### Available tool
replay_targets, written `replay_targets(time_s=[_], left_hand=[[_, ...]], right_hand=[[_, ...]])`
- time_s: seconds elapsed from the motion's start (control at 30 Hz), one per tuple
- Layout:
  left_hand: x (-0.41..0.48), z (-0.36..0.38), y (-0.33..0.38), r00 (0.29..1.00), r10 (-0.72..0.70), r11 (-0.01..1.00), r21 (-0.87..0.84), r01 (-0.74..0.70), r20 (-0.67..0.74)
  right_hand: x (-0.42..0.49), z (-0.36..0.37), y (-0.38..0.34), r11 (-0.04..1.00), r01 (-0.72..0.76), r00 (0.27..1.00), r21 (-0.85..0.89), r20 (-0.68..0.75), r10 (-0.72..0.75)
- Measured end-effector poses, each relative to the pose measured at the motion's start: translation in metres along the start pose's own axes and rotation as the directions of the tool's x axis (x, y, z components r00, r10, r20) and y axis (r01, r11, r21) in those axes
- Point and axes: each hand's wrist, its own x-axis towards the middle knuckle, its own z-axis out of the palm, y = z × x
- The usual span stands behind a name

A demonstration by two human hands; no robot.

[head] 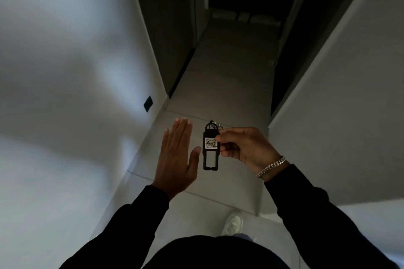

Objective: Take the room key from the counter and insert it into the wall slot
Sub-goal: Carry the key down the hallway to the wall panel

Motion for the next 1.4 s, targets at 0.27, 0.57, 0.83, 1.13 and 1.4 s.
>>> replay_targets(time_s=[0.27, 0.57, 0.83, 1.13, 1.4], left_hand=[[0.139, 0.037, 0.014, 0.989, -0.094, 0.995, -0.04, 0.09, -0.113], [0.289, 0.078, -0.032, 0.951, -0.17, 0.978, -0.166, 0.13, -0.257], [0.406, 0.06, -0.071, 0.9, -0.201, 0.977, -0.146, 0.156, -0.387], [0.503, 0.068, -0.111, 0.742, -0.319, 0.941, -0.104, 0.322, -0.59], [0.522, 0.014, -0.128, 0.569, -0.368, 0.852, -0.021, 0.524, -0.735]], right_hand=[[0.12, -0.053, -0.087, 0.999, 0.032, 0.999, -0.033, 0.013, -0.032], [0.273, -0.061, -0.161, 0.993, 0.093, 0.993, -0.07, -0.071, -0.097], [0.375, -0.052, -0.255, 0.984, 0.137, 0.99, -0.112, 0.033, -0.134], [0.511, -0.024, -0.323, 0.972, 0.12, 0.938, -0.201, 0.343, -0.044], [0.586, 0.065, -0.364, 0.952, 0.161, 0.82, -0.258, 0.572, 0.016]])
